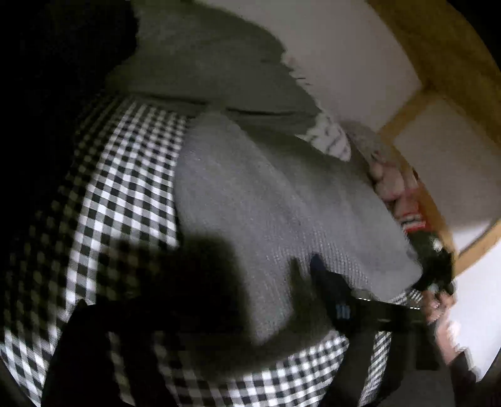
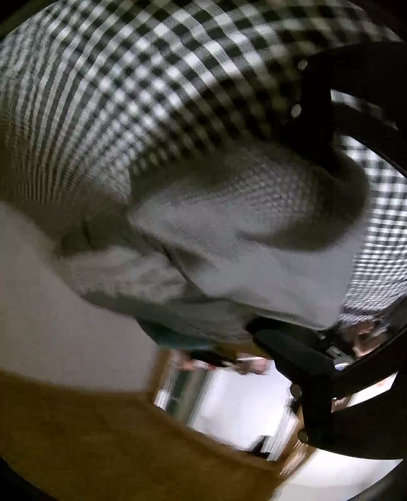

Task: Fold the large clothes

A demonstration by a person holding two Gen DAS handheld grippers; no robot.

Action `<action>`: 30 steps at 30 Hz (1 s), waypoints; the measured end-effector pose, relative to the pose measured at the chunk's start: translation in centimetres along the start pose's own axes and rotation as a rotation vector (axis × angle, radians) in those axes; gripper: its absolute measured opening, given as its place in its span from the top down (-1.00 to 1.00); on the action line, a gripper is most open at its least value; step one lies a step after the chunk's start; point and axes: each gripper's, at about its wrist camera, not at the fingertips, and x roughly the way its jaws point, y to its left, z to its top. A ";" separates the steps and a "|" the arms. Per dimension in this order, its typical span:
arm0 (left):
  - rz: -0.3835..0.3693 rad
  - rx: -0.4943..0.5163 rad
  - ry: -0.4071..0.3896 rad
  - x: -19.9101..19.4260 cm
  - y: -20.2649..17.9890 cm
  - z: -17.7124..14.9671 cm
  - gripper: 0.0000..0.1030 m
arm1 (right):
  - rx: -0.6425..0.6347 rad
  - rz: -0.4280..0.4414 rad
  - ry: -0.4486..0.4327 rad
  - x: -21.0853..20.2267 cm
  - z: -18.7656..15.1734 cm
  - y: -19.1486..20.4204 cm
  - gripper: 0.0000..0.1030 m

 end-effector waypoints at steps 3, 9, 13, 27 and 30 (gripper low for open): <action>-0.006 -0.005 0.058 1.7 0.0 -0.9 -0.64 | -0.124 -0.104 0.025 0.6 -1.4 1.2 -0.01; -0.064 -0.171 0.012 -1.8 2.2 0.1 0.60 | 0.037 0.070 -0.225 -3.6 -1.8 0.3 0.65; -0.050 -0.186 -0.007 -5.1 2.9 0.2 0.73 | 0.129 0.096 -0.276 -6.3 -2.4 -0.2 0.70; 0.170 0.117 -0.261 -9.3 -7.0 -0.5 -0.89 | -0.166 -0.421 -0.389 -11.9 -2.0 6.7 -0.94; 0.138 0.190 -0.201 -4.8 -12.8 1.5 -0.89 | -0.341 -0.542 -0.230 -4.7 -3.0 11.7 -0.93</action>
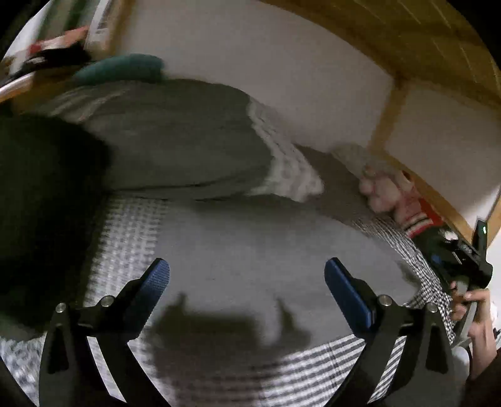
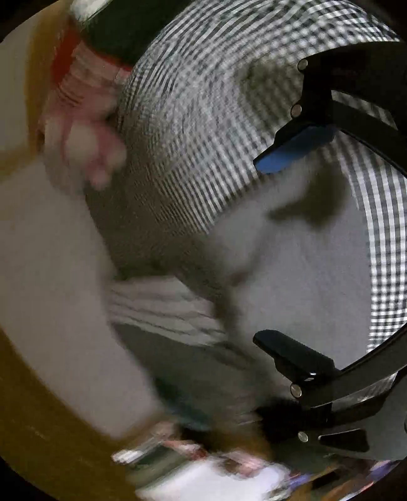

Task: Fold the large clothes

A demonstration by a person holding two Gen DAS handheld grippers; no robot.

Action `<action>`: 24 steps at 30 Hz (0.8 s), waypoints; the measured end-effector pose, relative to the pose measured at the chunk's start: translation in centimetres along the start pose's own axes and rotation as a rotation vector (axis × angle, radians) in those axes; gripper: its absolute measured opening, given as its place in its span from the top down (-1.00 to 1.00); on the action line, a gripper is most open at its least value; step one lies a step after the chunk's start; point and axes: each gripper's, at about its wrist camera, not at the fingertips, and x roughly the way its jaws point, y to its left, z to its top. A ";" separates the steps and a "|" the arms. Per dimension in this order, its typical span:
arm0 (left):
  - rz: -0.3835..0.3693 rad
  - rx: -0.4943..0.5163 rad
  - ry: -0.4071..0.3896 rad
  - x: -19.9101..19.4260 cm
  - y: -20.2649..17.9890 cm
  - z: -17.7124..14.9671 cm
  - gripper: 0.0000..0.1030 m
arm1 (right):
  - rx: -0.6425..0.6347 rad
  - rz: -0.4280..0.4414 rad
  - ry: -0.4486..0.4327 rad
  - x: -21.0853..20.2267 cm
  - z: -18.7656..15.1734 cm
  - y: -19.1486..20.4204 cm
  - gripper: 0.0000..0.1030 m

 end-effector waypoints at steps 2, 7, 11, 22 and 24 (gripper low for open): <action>0.074 0.048 0.030 4.2 -2.6 0.4 -0.89 | -0.153 -0.045 0.021 3.3 -1.4 5.7 -0.93; 0.319 0.122 0.241 15.8 -1.8 -3.1 -0.91 | -0.352 -0.164 0.262 12.1 -7.4 12.3 -0.93; 0.346 0.151 0.206 15.7 -1.9 -3.3 -0.91 | -0.354 -0.214 0.318 16.1 -9.6 11.1 -0.96; 0.342 0.145 0.202 16.1 -1.9 -3.5 -0.92 | -0.297 -0.241 0.274 13.7 -10.1 10.8 -0.95; 0.346 0.148 0.203 16.2 -2.0 -3.4 -0.92 | -0.170 -0.113 0.183 9.4 -9.8 9.8 -0.95</action>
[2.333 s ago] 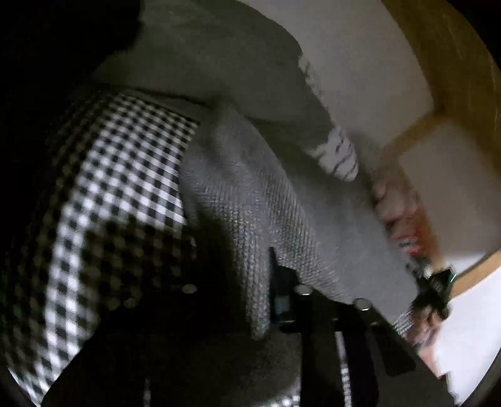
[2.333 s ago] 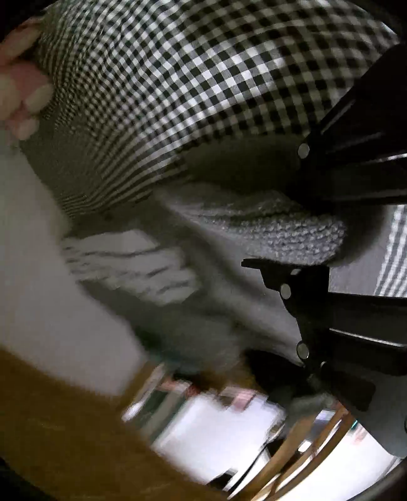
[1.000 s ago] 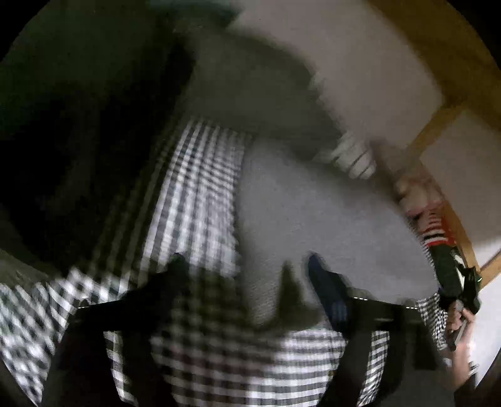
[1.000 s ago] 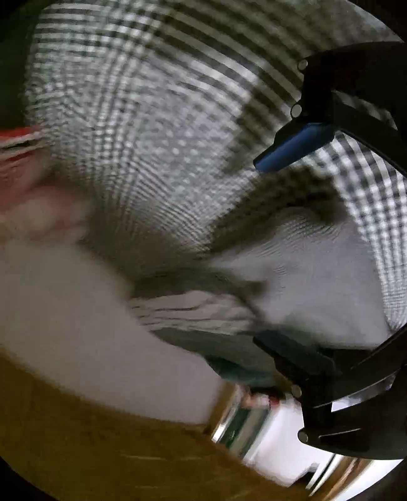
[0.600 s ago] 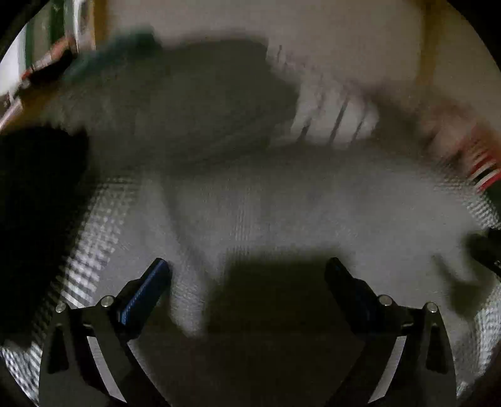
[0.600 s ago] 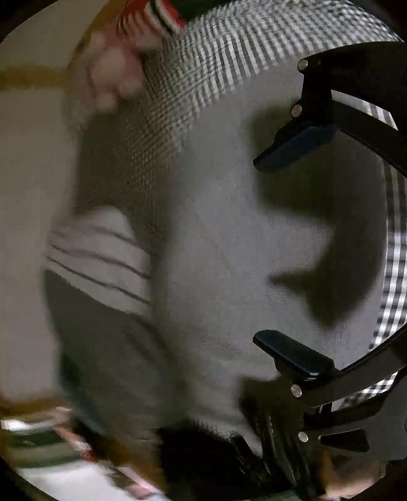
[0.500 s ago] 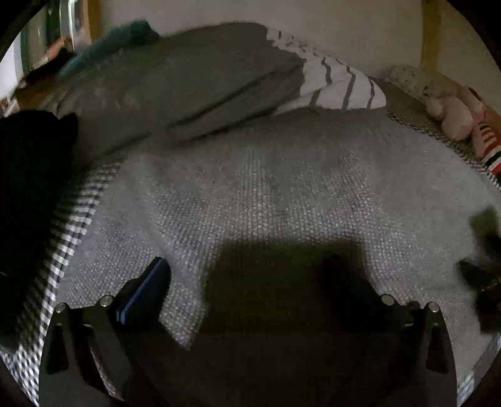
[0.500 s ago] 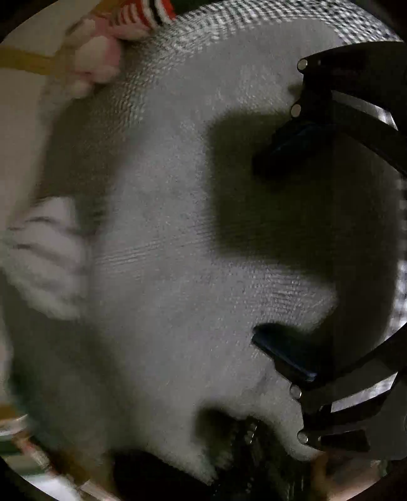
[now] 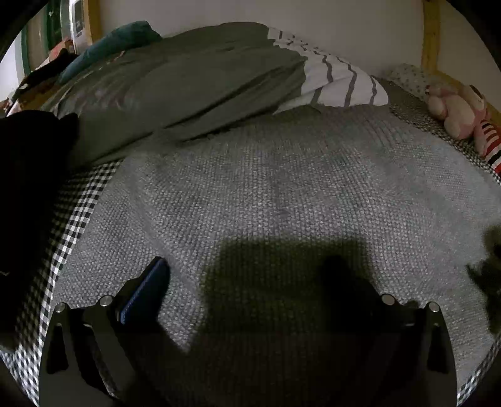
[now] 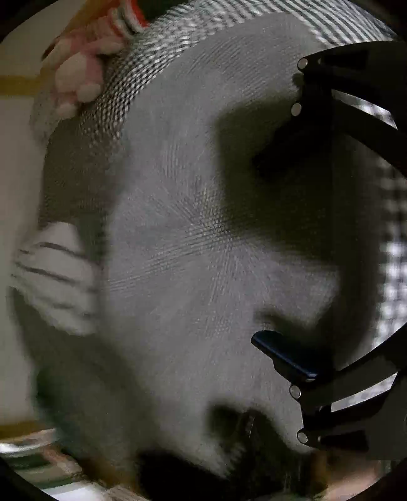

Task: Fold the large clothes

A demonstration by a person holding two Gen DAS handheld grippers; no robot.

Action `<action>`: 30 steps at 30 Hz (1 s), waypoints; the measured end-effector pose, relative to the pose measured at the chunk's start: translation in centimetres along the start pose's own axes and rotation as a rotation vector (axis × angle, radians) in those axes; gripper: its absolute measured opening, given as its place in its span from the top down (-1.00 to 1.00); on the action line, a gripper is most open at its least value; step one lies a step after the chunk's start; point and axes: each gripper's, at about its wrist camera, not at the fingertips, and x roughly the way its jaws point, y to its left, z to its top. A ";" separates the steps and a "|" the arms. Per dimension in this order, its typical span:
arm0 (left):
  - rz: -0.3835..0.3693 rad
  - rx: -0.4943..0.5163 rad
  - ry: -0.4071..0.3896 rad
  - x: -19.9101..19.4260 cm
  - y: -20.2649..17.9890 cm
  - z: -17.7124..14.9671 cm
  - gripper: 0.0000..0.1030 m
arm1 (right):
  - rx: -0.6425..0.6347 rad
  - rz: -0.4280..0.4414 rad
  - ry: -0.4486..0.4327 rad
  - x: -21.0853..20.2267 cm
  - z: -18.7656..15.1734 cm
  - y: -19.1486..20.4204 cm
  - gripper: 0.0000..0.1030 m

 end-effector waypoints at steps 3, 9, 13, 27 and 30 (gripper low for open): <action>0.000 0.001 -0.007 0.0 0.0 -0.1 -0.92 | 0.198 0.204 -0.086 -4.8 -2.5 -3.6 -0.95; 0.005 0.002 -0.020 -0.2 -0.1 -0.3 -0.92 | 0.670 0.463 -0.002 -4.2 -8.4 -11.8 -0.95; 0.004 0.003 -0.021 -0.3 -0.1 -0.3 -0.92 | 0.881 0.549 -0.033 -2.5 -10.1 -14.3 -0.95; 0.001 0.005 -0.018 -0.5 0.1 -0.4 -0.92 | 0.922 0.501 -0.054 0.9 -1.9 -14.7 0.39; 0.005 0.001 -0.015 -1.1 -0.1 -0.6 -0.92 | 0.980 0.660 -0.103 -1.4 -3.5 -14.8 0.43</action>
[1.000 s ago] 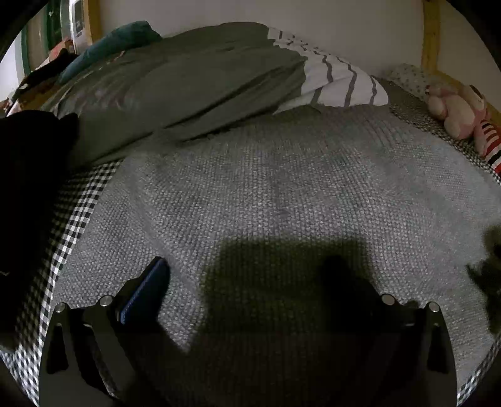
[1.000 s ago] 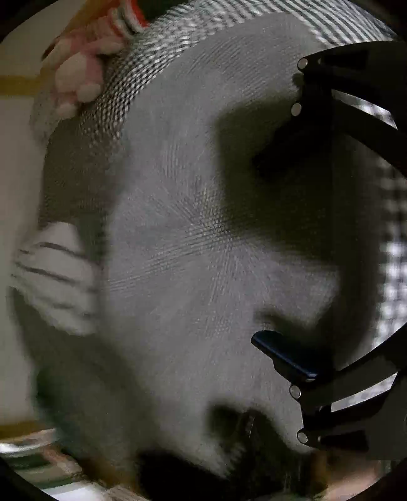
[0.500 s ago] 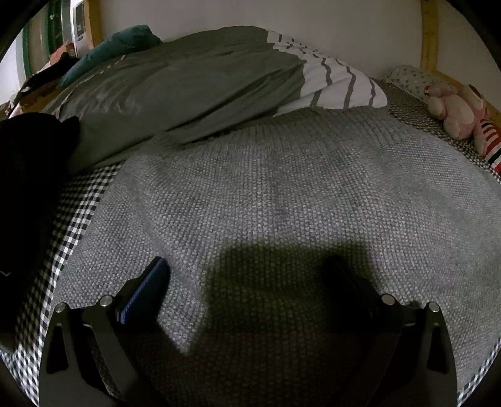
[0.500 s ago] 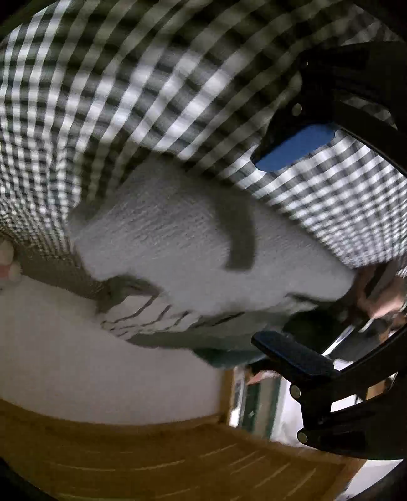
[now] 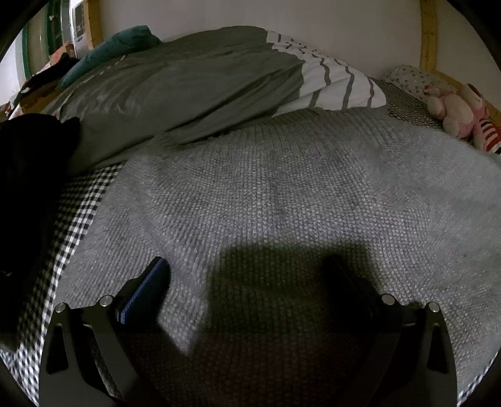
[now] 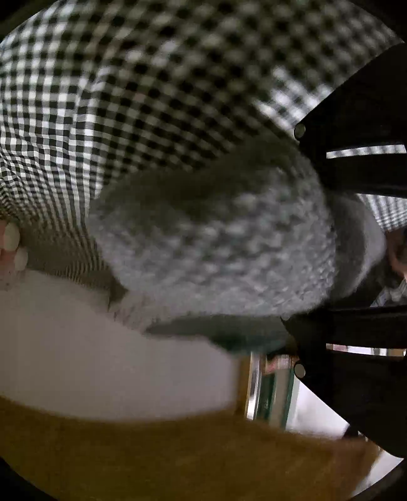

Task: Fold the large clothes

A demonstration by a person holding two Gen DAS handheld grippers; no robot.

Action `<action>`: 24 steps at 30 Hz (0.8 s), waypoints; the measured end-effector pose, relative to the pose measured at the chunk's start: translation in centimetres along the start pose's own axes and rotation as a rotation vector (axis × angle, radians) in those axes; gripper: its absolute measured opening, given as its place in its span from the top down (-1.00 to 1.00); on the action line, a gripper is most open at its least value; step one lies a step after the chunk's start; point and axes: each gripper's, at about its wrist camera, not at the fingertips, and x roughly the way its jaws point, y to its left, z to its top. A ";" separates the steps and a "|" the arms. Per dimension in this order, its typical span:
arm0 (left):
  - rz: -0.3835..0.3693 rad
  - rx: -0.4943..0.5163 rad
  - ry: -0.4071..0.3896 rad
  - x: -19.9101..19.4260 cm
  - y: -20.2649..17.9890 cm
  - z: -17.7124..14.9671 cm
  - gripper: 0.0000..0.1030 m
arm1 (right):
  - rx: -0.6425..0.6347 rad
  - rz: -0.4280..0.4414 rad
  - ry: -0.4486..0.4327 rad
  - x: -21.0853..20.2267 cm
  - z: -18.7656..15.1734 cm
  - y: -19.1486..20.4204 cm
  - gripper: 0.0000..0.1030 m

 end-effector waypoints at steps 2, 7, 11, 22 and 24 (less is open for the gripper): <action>-0.012 -0.010 0.010 -1.2 -0.2 -0.6 -0.91 | 0.013 0.065 0.002 -1.6 -0.9 0.0 0.44; -0.124 -0.047 0.024 -5.1 -0.4 -2.0 -0.90 | 0.046 0.131 -0.083 -7.6 -1.7 -2.2 0.45; -0.186 -0.057 0.021 -5.0 -1.6 -1.8 -0.90 | 0.057 0.041 -0.196 -11.6 0.0 -5.2 0.45; -0.162 0.024 0.108 -2.2 -3.1 -2.7 -0.91 | -0.361 -0.133 -0.255 -9.0 -3.1 4.8 0.43; -0.177 0.027 0.128 -3.0 -2.7 -2.4 -0.90 | -0.490 -0.161 -0.246 -7.5 -5.7 8.2 0.43</action>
